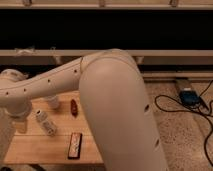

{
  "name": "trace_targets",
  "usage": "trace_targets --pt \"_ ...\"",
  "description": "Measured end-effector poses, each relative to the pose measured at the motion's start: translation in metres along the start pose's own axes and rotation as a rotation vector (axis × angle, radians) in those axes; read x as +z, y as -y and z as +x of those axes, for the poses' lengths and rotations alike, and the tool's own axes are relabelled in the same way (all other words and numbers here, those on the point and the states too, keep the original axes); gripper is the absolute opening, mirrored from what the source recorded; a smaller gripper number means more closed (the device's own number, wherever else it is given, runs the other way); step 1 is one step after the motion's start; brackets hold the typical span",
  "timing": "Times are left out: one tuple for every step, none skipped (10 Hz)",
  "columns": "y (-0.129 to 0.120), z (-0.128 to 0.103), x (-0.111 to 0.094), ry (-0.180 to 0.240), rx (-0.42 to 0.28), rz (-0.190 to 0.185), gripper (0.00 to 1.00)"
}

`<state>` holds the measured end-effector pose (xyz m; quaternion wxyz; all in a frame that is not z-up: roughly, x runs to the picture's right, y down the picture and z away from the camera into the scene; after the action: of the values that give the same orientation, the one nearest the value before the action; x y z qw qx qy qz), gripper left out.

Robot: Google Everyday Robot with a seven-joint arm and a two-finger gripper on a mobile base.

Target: Knock the bottle over

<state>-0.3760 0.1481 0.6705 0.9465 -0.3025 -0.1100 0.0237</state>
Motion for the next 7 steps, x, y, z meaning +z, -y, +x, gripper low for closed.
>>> trace_targets --pt "0.001 -0.003 0.003 -0.001 -0.008 0.0 0.72" --pt "0.006 -0.002 0.006 -0.011 -0.009 0.006 0.67" --pt "0.008 -0.002 0.008 -0.016 -0.013 0.011 0.58" --pt "0.009 -0.004 0.01 -0.021 -0.021 0.014 0.45" --pt "0.01 -0.006 0.013 -0.024 -0.027 0.013 0.36" --pt "0.011 -0.005 0.015 -0.03 -0.028 0.012 0.28" --pt "0.013 -0.003 0.016 -0.037 -0.026 0.012 0.17"
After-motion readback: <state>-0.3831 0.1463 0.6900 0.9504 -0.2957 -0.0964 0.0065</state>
